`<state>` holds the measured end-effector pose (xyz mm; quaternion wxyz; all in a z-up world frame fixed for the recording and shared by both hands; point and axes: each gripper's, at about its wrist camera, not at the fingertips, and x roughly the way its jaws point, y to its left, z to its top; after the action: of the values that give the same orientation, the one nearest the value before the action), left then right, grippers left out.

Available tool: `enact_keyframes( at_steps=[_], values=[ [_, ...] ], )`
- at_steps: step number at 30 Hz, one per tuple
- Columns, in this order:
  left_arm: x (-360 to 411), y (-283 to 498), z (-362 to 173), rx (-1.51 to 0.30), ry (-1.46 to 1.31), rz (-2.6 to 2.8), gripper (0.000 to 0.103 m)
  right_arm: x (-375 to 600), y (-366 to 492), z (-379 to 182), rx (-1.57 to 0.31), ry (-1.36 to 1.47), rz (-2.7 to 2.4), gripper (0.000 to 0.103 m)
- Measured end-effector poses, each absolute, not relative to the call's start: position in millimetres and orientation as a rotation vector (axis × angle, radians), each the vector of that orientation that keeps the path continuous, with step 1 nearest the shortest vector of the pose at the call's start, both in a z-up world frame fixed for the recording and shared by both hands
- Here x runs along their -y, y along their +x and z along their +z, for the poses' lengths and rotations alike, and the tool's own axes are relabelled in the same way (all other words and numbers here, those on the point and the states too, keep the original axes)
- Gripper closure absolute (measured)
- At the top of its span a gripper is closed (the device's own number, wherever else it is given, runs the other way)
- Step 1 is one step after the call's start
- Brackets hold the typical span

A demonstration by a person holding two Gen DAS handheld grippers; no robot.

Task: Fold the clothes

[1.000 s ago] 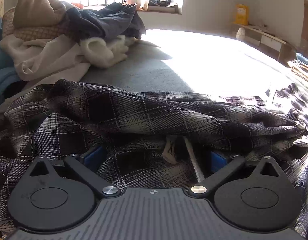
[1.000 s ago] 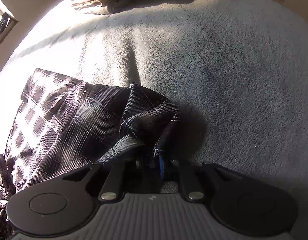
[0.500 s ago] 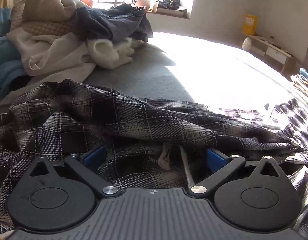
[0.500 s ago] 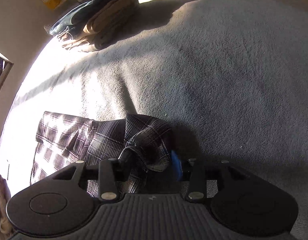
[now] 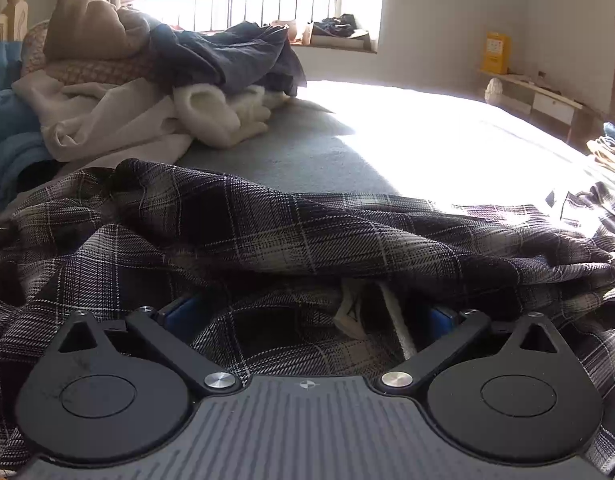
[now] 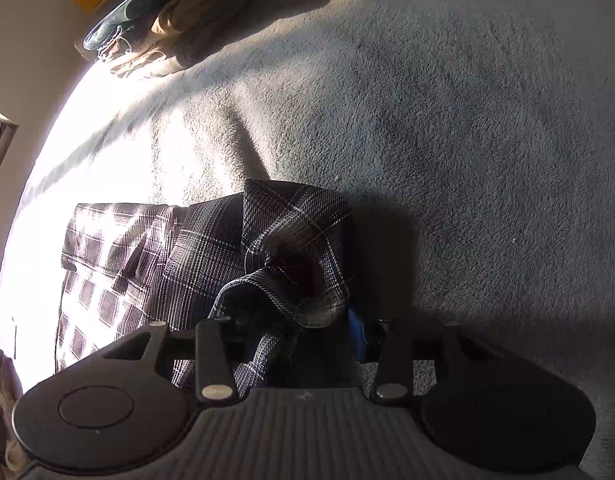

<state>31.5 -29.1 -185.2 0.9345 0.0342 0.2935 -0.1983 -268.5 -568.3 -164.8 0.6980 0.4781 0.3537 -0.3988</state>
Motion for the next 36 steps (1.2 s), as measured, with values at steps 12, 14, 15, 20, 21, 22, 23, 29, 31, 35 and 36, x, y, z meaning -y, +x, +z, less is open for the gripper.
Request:
enact_keyframes(
  at_steps=[12,14,15,20,21,22,23,29,31,35,36],
  values=[
    [28,32,-186,-0.598,0.065,-0.406,0.0,564,-260,-164,-0.821,1.051,-0.869,0.04],
    [28,32,-186,-0.597,0.064,-0.406,0.0,564,-260,-165,-0.822,1.061,-0.871,0.039],
    [27,32,-187,-0.596,0.063,-0.406,0.0,564,-260,-165,-0.824,1.061,-0.872,0.039],
    [27,32,-187,-0.594,0.062,-0.407,0.0,563,-254,-167,-0.84,1.039,-0.871,0.035],
    [27,32,-187,-0.595,0.062,-0.407,0.0,562,-253,-167,-0.844,1.033,-0.871,0.034],
    [27,33,-187,-0.595,0.062,-0.407,0.0,562,-251,-167,-0.85,1.027,-0.87,0.033],
    [27,32,-187,-0.595,0.062,-0.407,0.0,561,-249,-166,-0.857,1.02,-0.868,0.032],
    [27,31,-186,-0.594,0.062,-0.406,0.0,561,-247,-166,-0.863,1.014,-0.857,0.03],
    [27,30,-186,-0.595,0.062,-0.405,0.0,562,-248,-167,-0.86,1.018,-0.855,0.029],
    [27,30,-186,-0.595,0.062,-0.404,0.0,562,-248,-166,-0.862,1.017,-0.85,0.028],
    [27,30,-186,-0.595,0.062,-0.404,0.0,563,-248,-166,-0.86,1.019,-0.848,0.028]
  ],
)
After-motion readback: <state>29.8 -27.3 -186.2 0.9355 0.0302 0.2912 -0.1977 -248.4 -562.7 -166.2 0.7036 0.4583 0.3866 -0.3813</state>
